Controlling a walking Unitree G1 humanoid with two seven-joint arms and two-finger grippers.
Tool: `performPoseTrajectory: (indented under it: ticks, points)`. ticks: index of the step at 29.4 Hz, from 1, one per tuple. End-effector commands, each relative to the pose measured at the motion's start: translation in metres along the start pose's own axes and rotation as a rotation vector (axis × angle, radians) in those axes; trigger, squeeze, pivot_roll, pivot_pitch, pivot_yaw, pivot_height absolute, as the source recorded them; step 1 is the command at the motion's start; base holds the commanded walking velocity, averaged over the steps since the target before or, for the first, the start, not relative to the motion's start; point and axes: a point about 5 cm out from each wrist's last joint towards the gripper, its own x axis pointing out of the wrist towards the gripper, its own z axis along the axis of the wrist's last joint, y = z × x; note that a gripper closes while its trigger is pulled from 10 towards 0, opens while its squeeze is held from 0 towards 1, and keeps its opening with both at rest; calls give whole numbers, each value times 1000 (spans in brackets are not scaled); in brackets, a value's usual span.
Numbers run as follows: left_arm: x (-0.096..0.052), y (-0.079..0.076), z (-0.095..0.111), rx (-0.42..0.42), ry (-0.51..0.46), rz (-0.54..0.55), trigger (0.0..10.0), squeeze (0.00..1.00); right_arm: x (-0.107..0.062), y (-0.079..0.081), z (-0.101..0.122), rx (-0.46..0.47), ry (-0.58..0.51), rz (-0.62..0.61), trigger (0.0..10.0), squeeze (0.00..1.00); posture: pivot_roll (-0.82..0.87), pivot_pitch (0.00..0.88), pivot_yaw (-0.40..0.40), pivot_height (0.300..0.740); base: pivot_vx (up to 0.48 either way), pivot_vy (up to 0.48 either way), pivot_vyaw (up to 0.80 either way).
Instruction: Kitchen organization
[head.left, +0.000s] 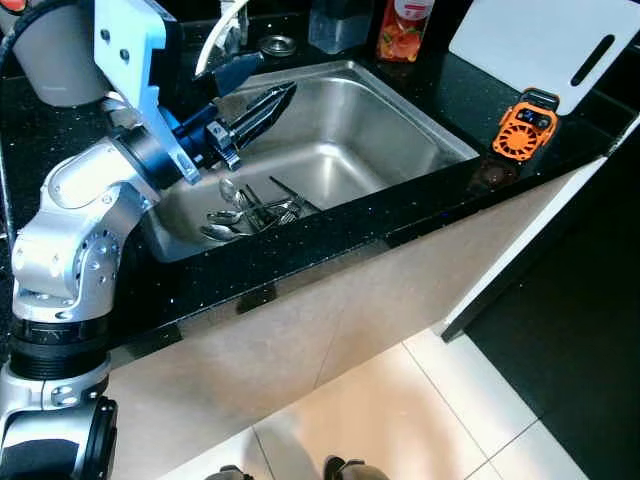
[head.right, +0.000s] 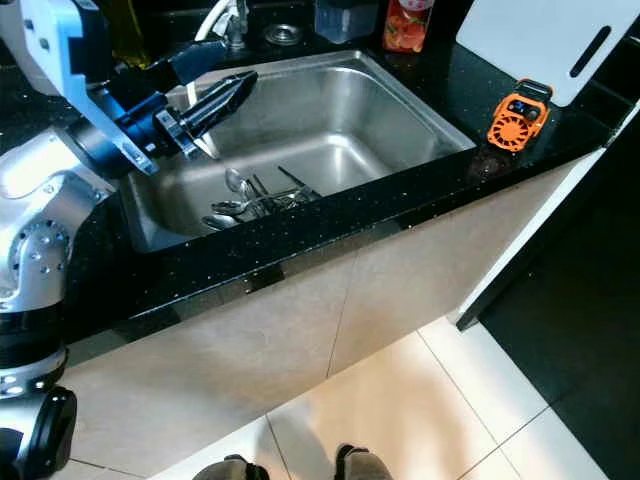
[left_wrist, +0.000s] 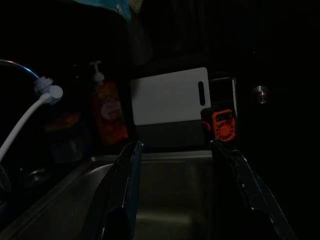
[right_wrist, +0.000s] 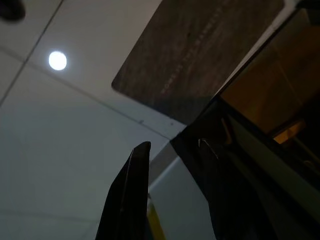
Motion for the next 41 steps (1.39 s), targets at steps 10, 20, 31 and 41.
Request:
performPoseTrajectory:
  ticks: [10, 20, 31, 41]
  points:
    - [-11, 28, -20, -36, 107, 443, 10000, 0, -20, 49, 80, 155, -374, 264, 10000, 0, 114, 142, -48, 740, 0, 0, 0]
    - [-15, 26, -38, -58, 248, 584, 10000, 0, -38, 116, 78, -50, -419, 535, 10000, 0, 149, 107, -67, 740, 0, 0, 0]
    - [-24, 20, -57, -91, 411, 728, 10000, 0, -53, 151, 81, -218, -440, 661, 10000, 0, 172, 93, -77, 740, 0, 0, 0]
    - [-24, 28, -42, -122, 470, 903, 10000, 0, -52, 151, 77, -238, -421, 664, 10000, 0, 183, 98, -74, 740, 0, 0, 0]
